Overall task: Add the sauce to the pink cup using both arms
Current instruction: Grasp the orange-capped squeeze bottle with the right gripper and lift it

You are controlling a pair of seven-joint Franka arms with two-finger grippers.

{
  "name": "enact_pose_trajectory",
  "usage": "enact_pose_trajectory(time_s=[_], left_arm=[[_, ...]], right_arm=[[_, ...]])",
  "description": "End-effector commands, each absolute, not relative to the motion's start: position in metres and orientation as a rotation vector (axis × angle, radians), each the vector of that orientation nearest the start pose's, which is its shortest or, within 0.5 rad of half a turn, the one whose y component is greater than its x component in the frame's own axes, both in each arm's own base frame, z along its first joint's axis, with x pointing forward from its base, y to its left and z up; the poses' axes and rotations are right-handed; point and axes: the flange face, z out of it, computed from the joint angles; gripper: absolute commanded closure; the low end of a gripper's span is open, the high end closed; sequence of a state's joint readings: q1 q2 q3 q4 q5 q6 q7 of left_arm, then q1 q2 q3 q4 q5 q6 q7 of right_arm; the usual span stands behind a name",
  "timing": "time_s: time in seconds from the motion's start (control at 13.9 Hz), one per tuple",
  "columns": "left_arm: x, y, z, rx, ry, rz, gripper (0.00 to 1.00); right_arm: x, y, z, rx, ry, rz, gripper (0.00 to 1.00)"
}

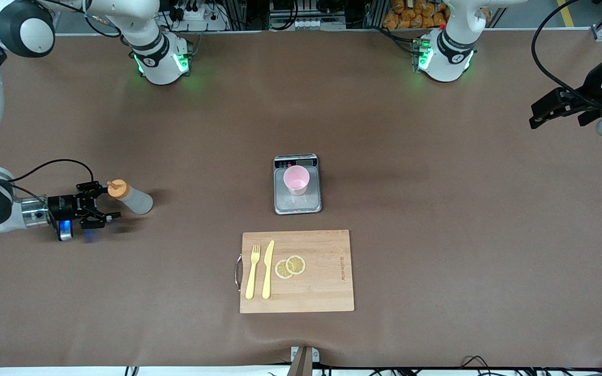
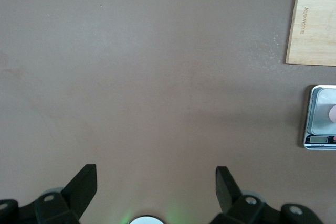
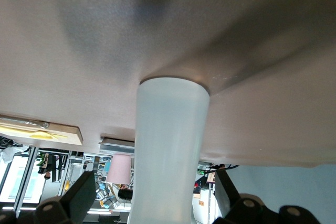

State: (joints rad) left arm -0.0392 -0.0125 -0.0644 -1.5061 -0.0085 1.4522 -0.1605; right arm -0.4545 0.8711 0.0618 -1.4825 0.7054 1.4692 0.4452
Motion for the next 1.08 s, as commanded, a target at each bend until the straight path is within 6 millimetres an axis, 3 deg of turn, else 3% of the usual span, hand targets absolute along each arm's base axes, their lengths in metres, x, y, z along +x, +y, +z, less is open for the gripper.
enact_pose_trajectory(time_s=[0.0,0.29,0.72,0.79,0.93,1.01], left_arm=[[0.532,-0.061,0.656,-3.158,-0.109,0.078,0.00],[0.531,-0.076,0.655,-3.159,-0.070,0.084,0.00],[0.531,-0.075,0.655,-3.159,-0.068,0.084,0.00],[0.531,-0.076,0.655,-3.160,-0.068,0.081,0.00],[0.530,-0.079,0.655,-3.158,-0.065,0.081,0.00],[0.530,-0.079,0.656,-3.157,-0.063,0.078,0.00]], right_arm=[[0.604,-0.162,0.144,-1.855,1.150,1.087,0.00],[0.599,-0.146,0.135,-1.854,1.123,1.127,0.00],[0.592,-0.134,0.129,-1.852,1.085,1.160,0.02],[0.590,-0.133,0.127,-1.852,1.072,1.161,0.05],[0.588,-0.135,0.130,-1.843,1.062,1.176,0.30],[0.588,-0.136,0.131,-1.840,1.060,1.177,0.37]])
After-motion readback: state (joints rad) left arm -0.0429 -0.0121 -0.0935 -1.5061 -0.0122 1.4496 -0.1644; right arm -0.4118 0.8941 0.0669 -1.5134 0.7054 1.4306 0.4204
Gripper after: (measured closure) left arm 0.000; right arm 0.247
